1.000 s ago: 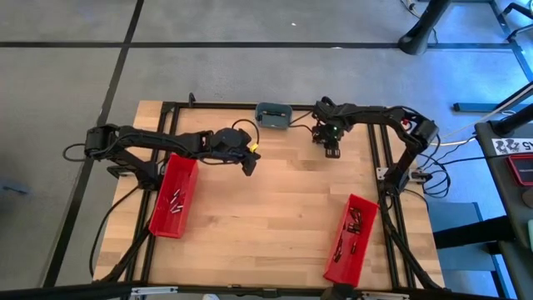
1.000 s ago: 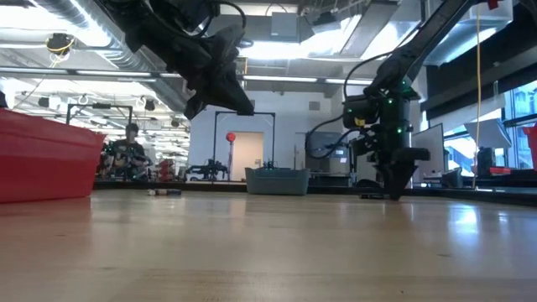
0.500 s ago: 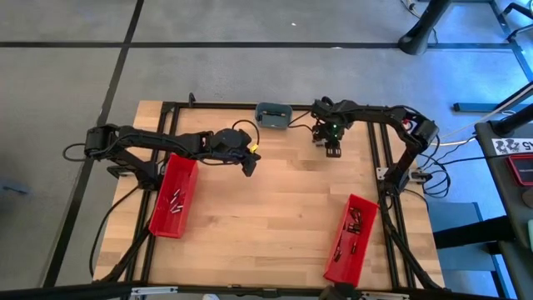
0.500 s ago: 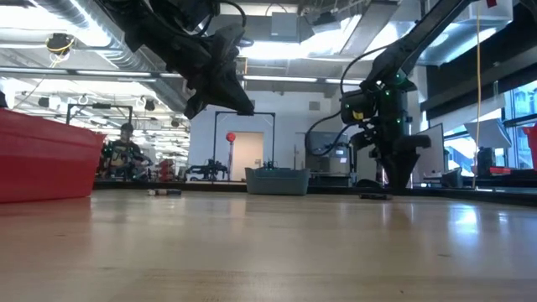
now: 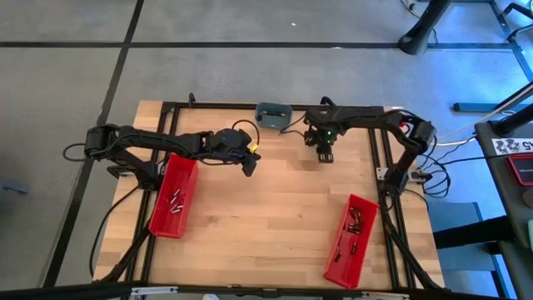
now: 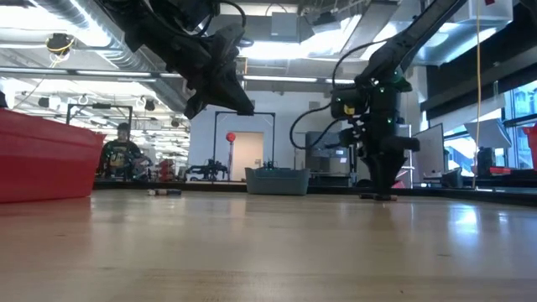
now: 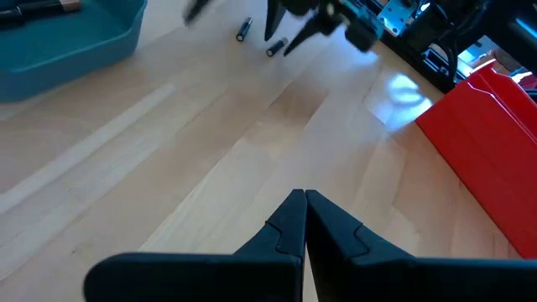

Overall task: Sort batteries
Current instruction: Put the small brown battery into the right red bin

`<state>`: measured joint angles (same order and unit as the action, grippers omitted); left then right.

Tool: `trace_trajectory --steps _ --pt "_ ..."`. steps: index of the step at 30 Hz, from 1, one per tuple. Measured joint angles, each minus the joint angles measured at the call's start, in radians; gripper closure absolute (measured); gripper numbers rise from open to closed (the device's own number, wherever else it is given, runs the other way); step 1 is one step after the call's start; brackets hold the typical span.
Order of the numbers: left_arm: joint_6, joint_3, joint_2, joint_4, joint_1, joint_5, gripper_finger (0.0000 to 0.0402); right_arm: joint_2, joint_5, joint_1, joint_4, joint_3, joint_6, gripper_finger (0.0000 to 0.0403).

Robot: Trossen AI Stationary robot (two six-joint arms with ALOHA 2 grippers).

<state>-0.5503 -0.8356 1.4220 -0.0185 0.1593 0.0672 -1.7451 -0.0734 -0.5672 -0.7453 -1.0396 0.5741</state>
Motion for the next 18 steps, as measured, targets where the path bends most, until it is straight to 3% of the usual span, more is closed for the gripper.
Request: trace_trajectory --steps 7,10,13,18 --pt "-0.011 0.0 0.0 0.0 -0.001 0.0 0.04 -0.015 0.126 0.075 0.051 0.084 -0.069 0.0271" --pt "-0.014 0.0 0.0 0.0 -0.003 0.0 0.04 -0.013 0.098 0.086 0.067 0.102 -0.086 0.0312" --pt "-0.013 0.0 0.0 0.0 -0.006 0.0 0.04 -0.014 0.004 0.079 0.073 0.105 -0.124 0.0376" --pt "-0.015 0.0 0.0 0.0 -0.012 -0.001 0.04 0.014 -0.024 0.074 0.064 0.083 -0.228 0.0379"
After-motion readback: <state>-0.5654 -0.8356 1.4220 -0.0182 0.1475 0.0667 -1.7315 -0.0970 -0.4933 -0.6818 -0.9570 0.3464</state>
